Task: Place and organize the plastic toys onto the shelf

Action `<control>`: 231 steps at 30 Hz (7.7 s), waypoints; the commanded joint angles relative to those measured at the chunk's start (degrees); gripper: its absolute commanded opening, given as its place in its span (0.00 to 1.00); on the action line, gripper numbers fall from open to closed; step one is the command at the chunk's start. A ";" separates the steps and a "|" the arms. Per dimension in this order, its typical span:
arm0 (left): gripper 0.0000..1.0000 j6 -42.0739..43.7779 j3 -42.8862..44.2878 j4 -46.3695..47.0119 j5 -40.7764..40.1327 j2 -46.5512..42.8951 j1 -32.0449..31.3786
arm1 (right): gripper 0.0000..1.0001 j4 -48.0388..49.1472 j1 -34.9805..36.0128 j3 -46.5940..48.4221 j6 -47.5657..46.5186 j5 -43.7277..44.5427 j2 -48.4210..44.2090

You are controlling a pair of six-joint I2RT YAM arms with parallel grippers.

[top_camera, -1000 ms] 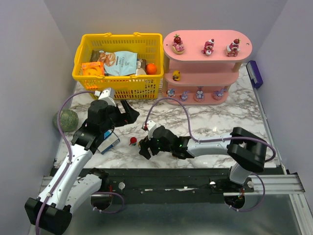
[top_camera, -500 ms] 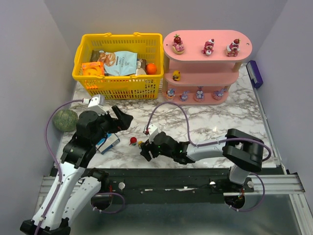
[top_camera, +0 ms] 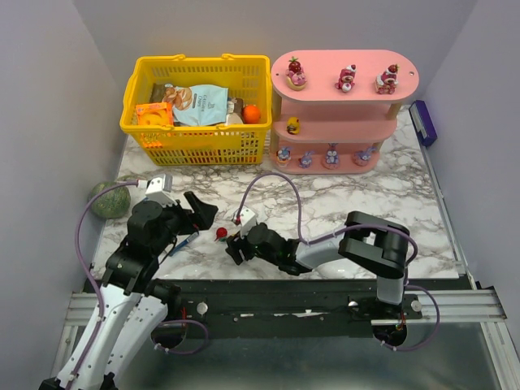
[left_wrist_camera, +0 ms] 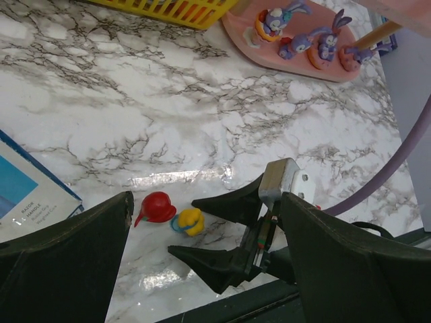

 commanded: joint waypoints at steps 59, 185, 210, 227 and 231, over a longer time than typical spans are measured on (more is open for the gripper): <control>0.99 2.13 -0.84 0.59 5.10 -1.67 0.50 | 0.17 -48.87 -25.37 18.68 3.90 22.79 -36.18; 0.99 2.31 -0.85 0.77 5.72 -2.02 0.59 | 0.64 -26.10 -41.74 17.73 -0.06 13.20 -16.39; 0.99 2.22 -0.85 0.51 4.76 -2.99 0.59 | 0.69 -30.94 -30.78 1.56 -0.14 -0.59 -44.87; 0.99 1.96 -0.58 -0.02 3.08 -3.51 0.59 | 0.70 -9.94 -6.77 -2.05 -0.32 -5.96 -21.17; 0.99 1.96 -0.58 -0.02 2.56 -4.48 0.59 | 0.70 -5.19 -4.92 0.23 2.92 -6.75 -14.05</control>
